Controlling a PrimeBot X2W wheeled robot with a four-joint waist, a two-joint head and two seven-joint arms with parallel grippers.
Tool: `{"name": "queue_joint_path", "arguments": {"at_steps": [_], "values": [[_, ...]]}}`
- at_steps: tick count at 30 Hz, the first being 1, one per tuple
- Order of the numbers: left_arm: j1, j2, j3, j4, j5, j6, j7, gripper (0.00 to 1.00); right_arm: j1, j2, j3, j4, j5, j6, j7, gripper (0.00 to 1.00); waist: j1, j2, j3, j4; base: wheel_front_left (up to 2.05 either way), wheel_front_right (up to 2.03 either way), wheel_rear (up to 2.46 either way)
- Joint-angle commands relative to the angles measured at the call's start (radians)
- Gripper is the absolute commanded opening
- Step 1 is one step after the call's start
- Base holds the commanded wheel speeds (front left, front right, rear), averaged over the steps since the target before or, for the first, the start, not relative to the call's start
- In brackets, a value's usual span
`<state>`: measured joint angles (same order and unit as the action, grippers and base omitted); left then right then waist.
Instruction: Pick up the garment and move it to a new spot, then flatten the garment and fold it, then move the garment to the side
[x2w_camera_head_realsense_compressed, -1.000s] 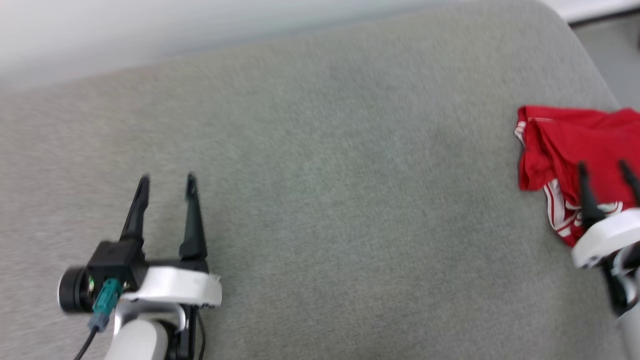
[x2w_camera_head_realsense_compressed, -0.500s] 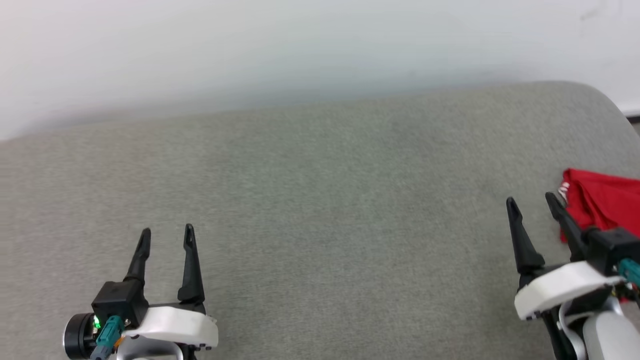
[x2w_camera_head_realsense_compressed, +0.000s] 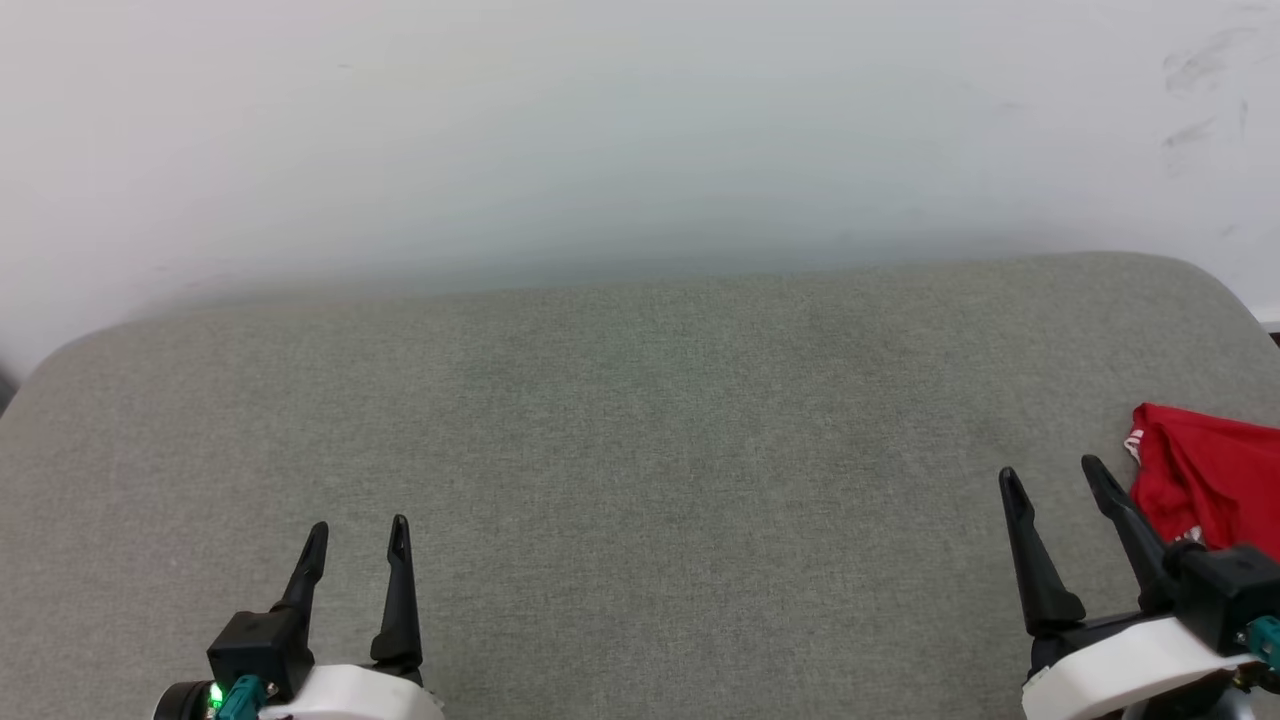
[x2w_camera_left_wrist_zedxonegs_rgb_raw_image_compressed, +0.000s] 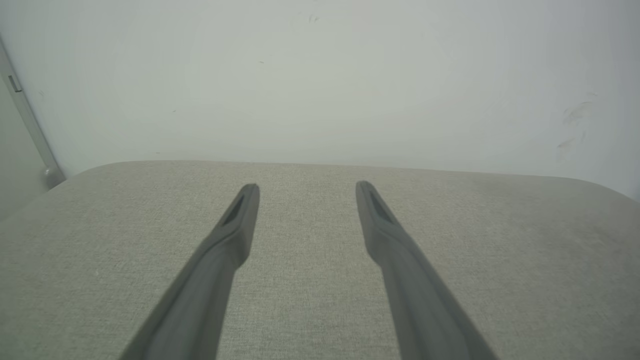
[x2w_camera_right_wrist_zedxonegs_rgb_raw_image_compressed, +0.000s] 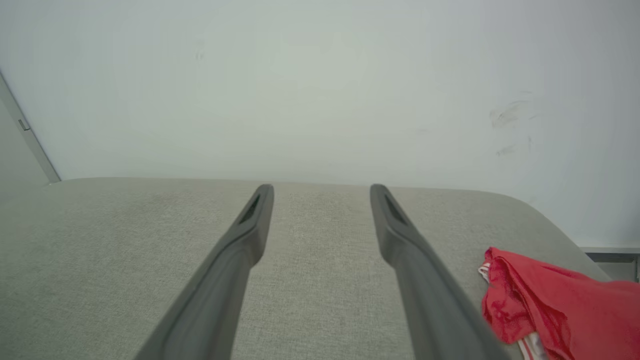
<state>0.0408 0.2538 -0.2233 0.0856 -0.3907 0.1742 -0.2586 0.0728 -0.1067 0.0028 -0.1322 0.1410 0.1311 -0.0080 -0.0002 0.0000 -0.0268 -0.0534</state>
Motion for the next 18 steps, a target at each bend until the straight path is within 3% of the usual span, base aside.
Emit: {"name": "queue_joint_path", "arguments": {"at_steps": [1, 18], "values": [[0.011, -0.004, -0.005, 0.006, -0.003, -0.008, -0.006, 1.00, 0.021, 0.006, 0.001, -0.018, 0.002, -0.001, 0.004, 1.00, 0.0002, 0.0000, -0.008, 0.006, 0.00, 0.00, 0.00], [-0.004, -0.024, 0.002, 0.020, 0.009, -0.014, -0.008, 1.00, 0.009, -0.011, -0.006, -0.004, 0.019, -0.001, 0.012, 1.00, 0.0002, 0.0000, -0.003, 0.009, 0.00, 0.00, 0.00]]}}
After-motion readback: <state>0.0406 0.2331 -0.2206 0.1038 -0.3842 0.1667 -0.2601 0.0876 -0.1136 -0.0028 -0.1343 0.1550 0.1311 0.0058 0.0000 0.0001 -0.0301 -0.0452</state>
